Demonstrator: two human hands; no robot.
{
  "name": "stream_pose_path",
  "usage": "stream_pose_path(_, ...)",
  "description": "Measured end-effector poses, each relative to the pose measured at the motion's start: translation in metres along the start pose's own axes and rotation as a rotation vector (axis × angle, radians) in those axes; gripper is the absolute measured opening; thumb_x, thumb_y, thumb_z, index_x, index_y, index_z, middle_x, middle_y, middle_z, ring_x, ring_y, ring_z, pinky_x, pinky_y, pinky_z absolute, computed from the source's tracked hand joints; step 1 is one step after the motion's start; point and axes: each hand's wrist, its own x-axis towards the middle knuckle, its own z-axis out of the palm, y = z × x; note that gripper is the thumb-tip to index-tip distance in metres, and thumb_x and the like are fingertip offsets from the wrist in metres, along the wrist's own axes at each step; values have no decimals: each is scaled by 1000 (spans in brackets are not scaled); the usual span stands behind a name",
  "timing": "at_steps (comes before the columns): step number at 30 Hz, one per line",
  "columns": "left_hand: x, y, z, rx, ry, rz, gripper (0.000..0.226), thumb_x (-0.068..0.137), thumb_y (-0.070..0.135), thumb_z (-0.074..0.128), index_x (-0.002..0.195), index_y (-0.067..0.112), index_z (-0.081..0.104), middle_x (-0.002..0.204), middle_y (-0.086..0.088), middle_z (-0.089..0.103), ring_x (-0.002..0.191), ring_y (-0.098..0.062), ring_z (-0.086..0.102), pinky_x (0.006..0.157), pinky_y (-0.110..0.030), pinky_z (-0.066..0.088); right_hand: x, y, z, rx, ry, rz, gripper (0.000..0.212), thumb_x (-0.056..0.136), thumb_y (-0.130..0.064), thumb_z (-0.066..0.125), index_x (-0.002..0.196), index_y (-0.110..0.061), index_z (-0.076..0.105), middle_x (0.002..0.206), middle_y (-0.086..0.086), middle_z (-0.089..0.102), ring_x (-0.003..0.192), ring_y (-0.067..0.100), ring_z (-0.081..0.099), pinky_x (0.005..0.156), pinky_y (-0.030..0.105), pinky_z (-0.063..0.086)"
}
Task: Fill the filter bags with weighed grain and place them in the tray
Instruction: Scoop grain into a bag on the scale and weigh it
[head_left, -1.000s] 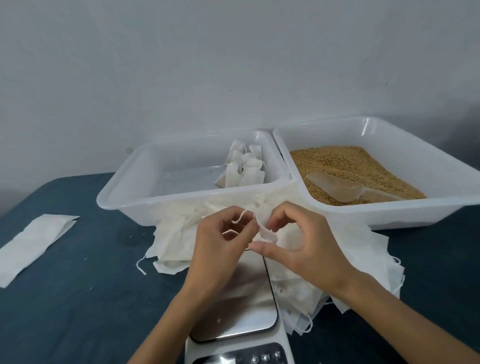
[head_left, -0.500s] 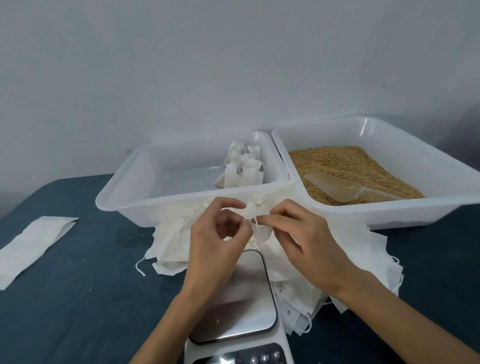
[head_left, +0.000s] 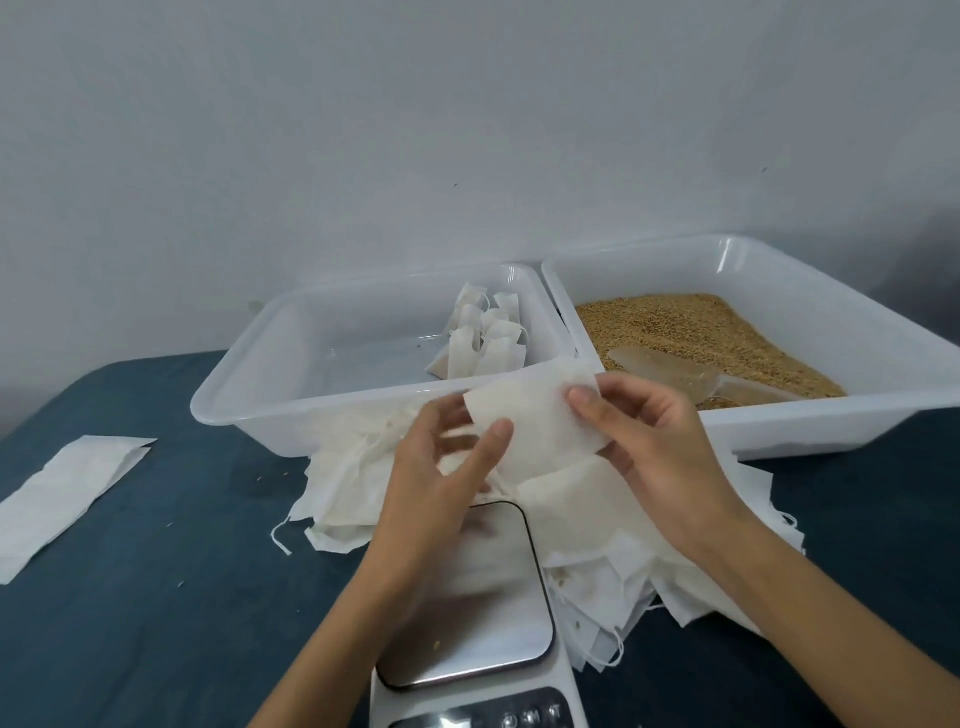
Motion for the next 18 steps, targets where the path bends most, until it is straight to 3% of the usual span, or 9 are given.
stream_pose_path(2,-2,0,1,-113,-87,-28,23,91,34,77,102,14,77,89,-3,74,73,-13,63,60,-24,52,0,2,1,-92,2,-43,22,81,-29,83,93,-11,79,96,7,75,86,18,70,78,30,58)
stream_pose_path(4,-3,-1,2,-39,-12,76,12,94,21,76,88,11,76,78,-14,71,65,-18,60,54,-26,50,-2,7,0,-381,75,-215,17,82,-26,83,88,-11,78,99,-1,70,78,16,65,75,26,53)
stream_pose_path(7,-4,-9,2,111,84,215,22,95,23,76,78,10,70,80,-18,65,75,-41,62,64,-52,58,-3,12,-1,-716,128,-424,11,85,-20,81,81,-17,72,85,-8,59,61,14,48,63,22,41)
stream_pose_path(10,-6,-8,3,128,87,244,18,91,32,75,86,14,72,82,-14,68,82,-44,64,73,-61,56,-5,11,1,-532,26,-288,15,93,-24,73,84,-14,66,76,-8,64,48,12,41,51,24,34)
stream_pose_path(13,-5,-4,3,42,99,234,13,92,29,74,85,19,73,80,-5,71,73,-23,66,64,-36,57,-7,10,3,-448,-39,-192,25,102,-32,62,91,-10,56,82,4,75,34,20,41,39,23,32)
stream_pose_path(15,-2,-1,0,-9,132,214,27,93,30,72,77,9,66,71,-13,60,63,-18,53,58,-29,48,-7,9,4,-442,-55,-176,28,102,-37,60,90,-12,56,80,5,78,29,21,44,37,19,31)
stream_pose_path(18,-1,2,-2,-106,138,161,44,94,33,70,82,-8,60,75,-30,50,67,-27,43,65,-41,41,-8,8,4,-436,-131,-167,29,96,-38,68,80,-14,65,73,-8,73,34,21,49,39,20,32)
